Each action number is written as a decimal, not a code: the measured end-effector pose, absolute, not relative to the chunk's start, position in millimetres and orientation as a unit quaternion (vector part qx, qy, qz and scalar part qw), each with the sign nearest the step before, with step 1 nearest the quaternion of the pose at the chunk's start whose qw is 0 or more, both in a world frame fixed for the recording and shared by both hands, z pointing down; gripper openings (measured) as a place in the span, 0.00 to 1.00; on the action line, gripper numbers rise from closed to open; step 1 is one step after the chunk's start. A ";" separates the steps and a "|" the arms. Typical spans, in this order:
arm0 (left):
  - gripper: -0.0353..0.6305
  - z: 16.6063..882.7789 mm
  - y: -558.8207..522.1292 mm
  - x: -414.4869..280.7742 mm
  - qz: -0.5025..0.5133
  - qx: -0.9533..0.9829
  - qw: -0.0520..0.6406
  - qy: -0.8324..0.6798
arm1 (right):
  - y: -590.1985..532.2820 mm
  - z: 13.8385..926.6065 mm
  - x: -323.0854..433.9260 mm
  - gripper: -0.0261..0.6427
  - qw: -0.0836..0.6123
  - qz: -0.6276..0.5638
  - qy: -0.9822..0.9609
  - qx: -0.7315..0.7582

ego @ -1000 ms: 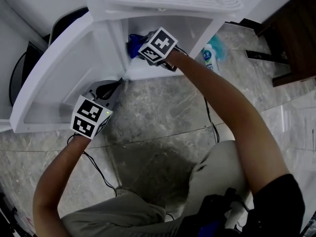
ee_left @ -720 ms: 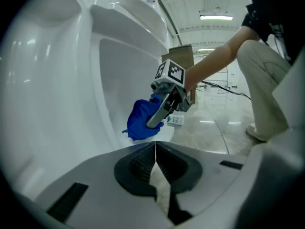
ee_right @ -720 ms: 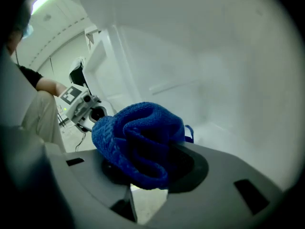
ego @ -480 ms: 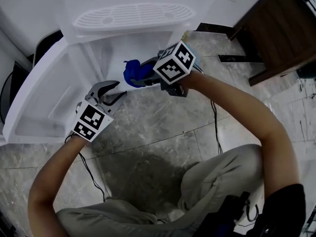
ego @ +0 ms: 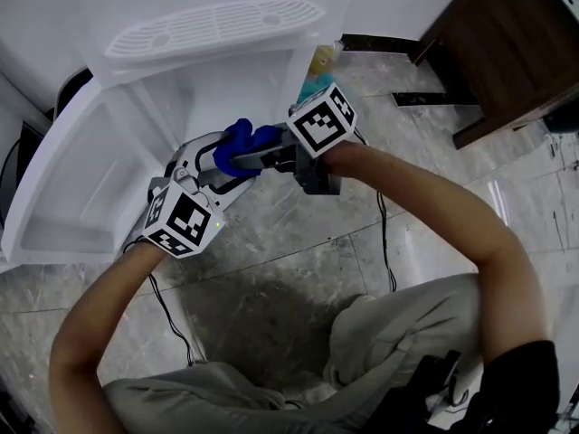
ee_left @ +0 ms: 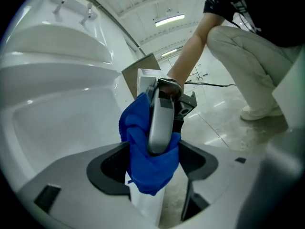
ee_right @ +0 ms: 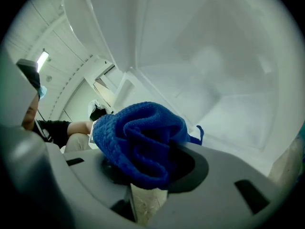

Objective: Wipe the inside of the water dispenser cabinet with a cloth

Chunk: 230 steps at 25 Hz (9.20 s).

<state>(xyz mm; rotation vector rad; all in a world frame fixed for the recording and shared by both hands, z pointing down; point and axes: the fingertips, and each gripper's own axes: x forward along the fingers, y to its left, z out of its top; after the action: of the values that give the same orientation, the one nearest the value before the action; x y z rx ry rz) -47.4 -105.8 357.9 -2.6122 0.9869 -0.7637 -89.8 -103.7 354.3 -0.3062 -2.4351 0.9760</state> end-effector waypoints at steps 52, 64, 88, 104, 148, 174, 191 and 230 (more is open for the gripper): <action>0.25 240.8 -290.0 -81.1 0.085 -0.781 0.051 0.617 | -141.5 424.2 -10.2 0.04 0.337 0.135 -0.930 -0.056; 0.25 231.2 -345.0 -100.3 0.101 -0.748 0.079 0.651 | -108.0 440.6 28.6 0.04 0.356 0.146 -0.920 -0.077; 0.25 234.5 -338.6 -96.9 0.125 -0.729 0.091 0.667 | -82.1 465.0 39.8 0.04 0.406 0.152 -0.893 -0.119; 0.25 237.6 -341.6 -95.2 0.069 -0.763 0.084 0.637 | -75.6 479.0 49.9 0.04 0.426 0.160 -0.883 -0.112; 0.26 365.4 -108.7 -108.6 -0.340 -0.821 0.146 0.435 | -99.8 351.7 -156.0 0.61 0.244 0.212 -0.946 0.001; 0.32 386.2 -105.4 -142.8 -0.341 -0.821 0.101 0.447 | -171.9 357.4 -137.1 0.31 0.259 0.168 -0.945 0.110; 0.06 431.1 -56.7 -176.4 -0.332 -0.832 -0.012 0.444 | -243.7 237.8 -230.7 0.30 -0.081 -0.084 -0.956 0.270; 0.06 414.2 -92.5 -193.1 -0.282 -0.821 -0.072 0.491 | -287.5 233.5 -245.8 0.27 -0.147 0.046 -0.943 0.296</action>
<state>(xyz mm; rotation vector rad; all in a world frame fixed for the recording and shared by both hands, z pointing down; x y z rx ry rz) -193.1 -92.5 414.2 -2.7043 1.6183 -0.9287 -245.8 -287.5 233.5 1.0284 -3.2750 0.1613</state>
